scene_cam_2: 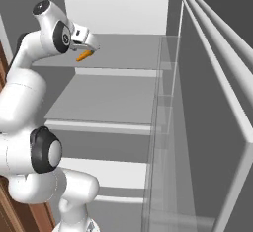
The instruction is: Place the cold items (carrot and peach) from the fridge in one tupperware on the dining counter. Place the warm items (kebab skewer and hot dog) in the stove area in another tupperware.
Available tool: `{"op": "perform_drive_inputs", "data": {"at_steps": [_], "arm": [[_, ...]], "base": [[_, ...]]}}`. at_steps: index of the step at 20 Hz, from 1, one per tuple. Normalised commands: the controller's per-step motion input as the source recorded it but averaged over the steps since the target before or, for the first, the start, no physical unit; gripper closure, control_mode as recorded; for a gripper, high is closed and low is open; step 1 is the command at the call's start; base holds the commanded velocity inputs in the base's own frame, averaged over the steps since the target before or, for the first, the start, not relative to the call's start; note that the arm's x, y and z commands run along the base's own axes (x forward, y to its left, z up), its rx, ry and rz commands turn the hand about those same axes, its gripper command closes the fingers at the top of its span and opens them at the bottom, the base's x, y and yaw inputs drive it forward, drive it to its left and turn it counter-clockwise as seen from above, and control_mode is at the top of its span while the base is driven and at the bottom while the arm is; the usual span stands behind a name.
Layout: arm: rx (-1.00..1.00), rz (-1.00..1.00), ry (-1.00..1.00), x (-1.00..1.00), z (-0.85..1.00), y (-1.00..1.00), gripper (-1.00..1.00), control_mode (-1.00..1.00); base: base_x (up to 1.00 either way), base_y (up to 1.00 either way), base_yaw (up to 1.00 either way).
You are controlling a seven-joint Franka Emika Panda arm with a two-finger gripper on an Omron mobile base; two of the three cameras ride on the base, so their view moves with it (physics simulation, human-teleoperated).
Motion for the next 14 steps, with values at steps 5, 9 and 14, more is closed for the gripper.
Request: {"op": "perform_drive_inputs", "data": {"at_steps": [5, 9, 14], "arm": [[0.01, -0.16, 0.00, 0.16, -0.38, 0.29, -1.00, -1.00], [0.00, -0.07, 0.00, 0.54, -0.13, 0.12, -1.00, -1.00], [0.00, -0.02, 0.00, 0.73, 0.00, 0.00, -1.00, -1.00]], "base": [[0.00, 0.00, 0.00], [0.00, 0.00, 0.00], [0.00, 0.00, 0.00]]}}
